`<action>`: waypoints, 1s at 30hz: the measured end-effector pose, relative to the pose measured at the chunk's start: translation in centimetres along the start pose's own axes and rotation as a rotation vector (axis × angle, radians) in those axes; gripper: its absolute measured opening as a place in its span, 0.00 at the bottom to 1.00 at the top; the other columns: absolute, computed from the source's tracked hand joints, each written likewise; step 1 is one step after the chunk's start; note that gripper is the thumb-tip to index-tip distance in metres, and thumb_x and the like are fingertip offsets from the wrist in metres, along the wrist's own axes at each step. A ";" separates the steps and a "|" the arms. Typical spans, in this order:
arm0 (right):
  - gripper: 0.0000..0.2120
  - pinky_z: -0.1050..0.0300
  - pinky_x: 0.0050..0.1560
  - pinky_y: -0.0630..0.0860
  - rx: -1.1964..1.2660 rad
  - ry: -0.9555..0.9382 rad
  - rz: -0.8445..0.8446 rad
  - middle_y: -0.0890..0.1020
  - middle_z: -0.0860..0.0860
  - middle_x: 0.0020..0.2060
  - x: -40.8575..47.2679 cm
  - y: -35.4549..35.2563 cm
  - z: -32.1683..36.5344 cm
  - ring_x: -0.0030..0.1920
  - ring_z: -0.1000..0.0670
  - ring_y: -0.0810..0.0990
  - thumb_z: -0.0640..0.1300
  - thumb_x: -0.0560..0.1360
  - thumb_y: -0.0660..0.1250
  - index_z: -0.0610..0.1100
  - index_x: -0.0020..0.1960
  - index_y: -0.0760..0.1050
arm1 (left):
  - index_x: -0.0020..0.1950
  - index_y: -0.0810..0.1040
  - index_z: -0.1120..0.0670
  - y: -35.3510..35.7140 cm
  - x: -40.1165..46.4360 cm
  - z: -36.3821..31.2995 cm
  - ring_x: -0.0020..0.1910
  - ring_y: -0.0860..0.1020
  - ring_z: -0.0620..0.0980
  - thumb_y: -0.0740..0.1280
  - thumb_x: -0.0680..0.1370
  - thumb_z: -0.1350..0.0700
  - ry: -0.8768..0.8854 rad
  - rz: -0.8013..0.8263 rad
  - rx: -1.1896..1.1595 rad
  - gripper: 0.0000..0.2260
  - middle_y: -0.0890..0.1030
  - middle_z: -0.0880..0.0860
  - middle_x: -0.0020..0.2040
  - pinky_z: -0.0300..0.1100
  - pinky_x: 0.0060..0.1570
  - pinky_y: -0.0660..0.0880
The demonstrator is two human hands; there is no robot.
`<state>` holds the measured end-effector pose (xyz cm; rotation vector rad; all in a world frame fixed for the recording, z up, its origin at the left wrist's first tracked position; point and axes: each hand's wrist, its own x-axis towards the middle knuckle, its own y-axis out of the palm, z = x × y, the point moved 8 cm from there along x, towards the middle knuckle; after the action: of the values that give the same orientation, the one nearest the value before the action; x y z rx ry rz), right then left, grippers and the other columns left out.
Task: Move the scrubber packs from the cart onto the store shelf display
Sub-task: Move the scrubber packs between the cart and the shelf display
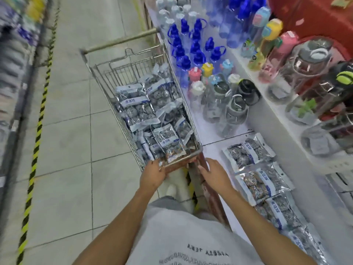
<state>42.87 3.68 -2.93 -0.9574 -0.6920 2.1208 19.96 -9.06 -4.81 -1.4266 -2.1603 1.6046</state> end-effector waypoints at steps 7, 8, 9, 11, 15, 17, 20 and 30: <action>0.26 0.52 0.57 0.76 -0.052 -0.005 0.152 0.80 0.46 0.65 7.4 3.4 4.9 0.62 0.44 0.80 0.58 0.82 0.62 0.44 0.74 0.71 | 0.73 0.73 0.58 -0.3 3.5 6.1 0.62 0.77 0.61 0.63 0.83 0.52 -0.179 -0.011 -0.197 0.20 0.78 0.61 0.63 0.50 0.59 0.74; 0.27 0.50 0.59 0.77 -0.047 0.015 0.176 0.80 0.45 0.66 8.5 3.9 5.3 0.63 0.44 0.80 0.59 0.82 0.63 0.44 0.75 0.70 | 0.72 0.74 0.58 -0.2 4.3 6.5 0.62 0.78 0.62 0.64 0.83 0.52 -0.193 -0.014 -0.229 0.19 0.78 0.61 0.62 0.50 0.59 0.74; 0.27 0.48 0.62 0.77 -0.041 0.038 0.196 0.80 0.45 0.67 9.6 4.4 5.5 0.64 0.43 0.79 0.59 0.82 0.63 0.45 0.75 0.70 | 0.68 0.76 0.59 -0.1 5.2 6.9 0.60 0.78 0.62 0.65 0.82 0.53 -0.208 -0.014 -0.258 0.17 0.79 0.61 0.60 0.50 0.58 0.75; 0.25 0.46 0.67 0.74 -0.025 0.074 0.224 0.80 0.45 0.67 11.9 5.3 6.0 0.65 0.43 0.79 0.58 0.82 0.63 0.45 0.74 0.70 | 0.60 0.78 0.61 0.1 6.8 7.4 0.55 0.80 0.63 0.66 0.82 0.54 -0.242 0.004 -0.309 0.12 0.80 0.62 0.56 0.50 0.52 0.76; 0.27 0.47 0.69 0.71 0.017 0.197 0.245 0.78 0.45 0.69 16.0 7.2 6.0 0.68 0.43 0.77 0.57 0.82 0.64 0.42 0.75 0.69 | 0.58 0.76 0.61 0.6 10.3 8.1 0.49 0.80 0.60 0.65 0.81 0.57 -0.325 0.062 -0.378 0.10 0.80 0.60 0.49 0.44 0.43 0.70; 0.29 0.46 0.69 0.71 0.038 0.255 0.276 0.76 0.44 0.71 17.7 8.6 5.7 0.69 0.42 0.75 0.58 0.82 0.64 0.42 0.77 0.68 | 0.64 0.75 0.62 1.2 12.4 8.3 0.53 0.80 0.62 0.65 0.82 0.55 -0.345 0.078 -0.398 0.14 0.81 0.62 0.53 0.44 0.44 0.70; 0.32 0.41 0.72 0.70 0.053 0.319 0.330 0.73 0.43 0.73 20.2 10.6 4.8 0.72 0.40 0.73 0.59 0.81 0.65 0.43 0.78 0.65 | 0.67 0.74 0.62 2.1 15.1 8.3 0.58 0.80 0.61 0.66 0.83 0.56 -0.392 0.111 -0.421 0.15 0.81 0.62 0.60 0.47 0.51 0.73; 0.30 0.44 0.71 0.72 0.101 0.403 0.471 0.75 0.46 0.71 29.2 15.6 3.0 0.70 0.42 0.75 0.51 0.82 0.68 0.43 0.78 0.62 | 0.68 0.75 0.55 9.1 22.4 13.0 0.54 0.83 0.59 0.68 0.78 0.58 -0.603 0.084 -0.461 0.18 0.83 0.57 0.58 0.57 0.56 0.82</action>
<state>20.52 16.03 -24.22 -1.5481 -0.1626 2.2181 5.72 -2.09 -27.23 -1.2444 -3.0068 1.8276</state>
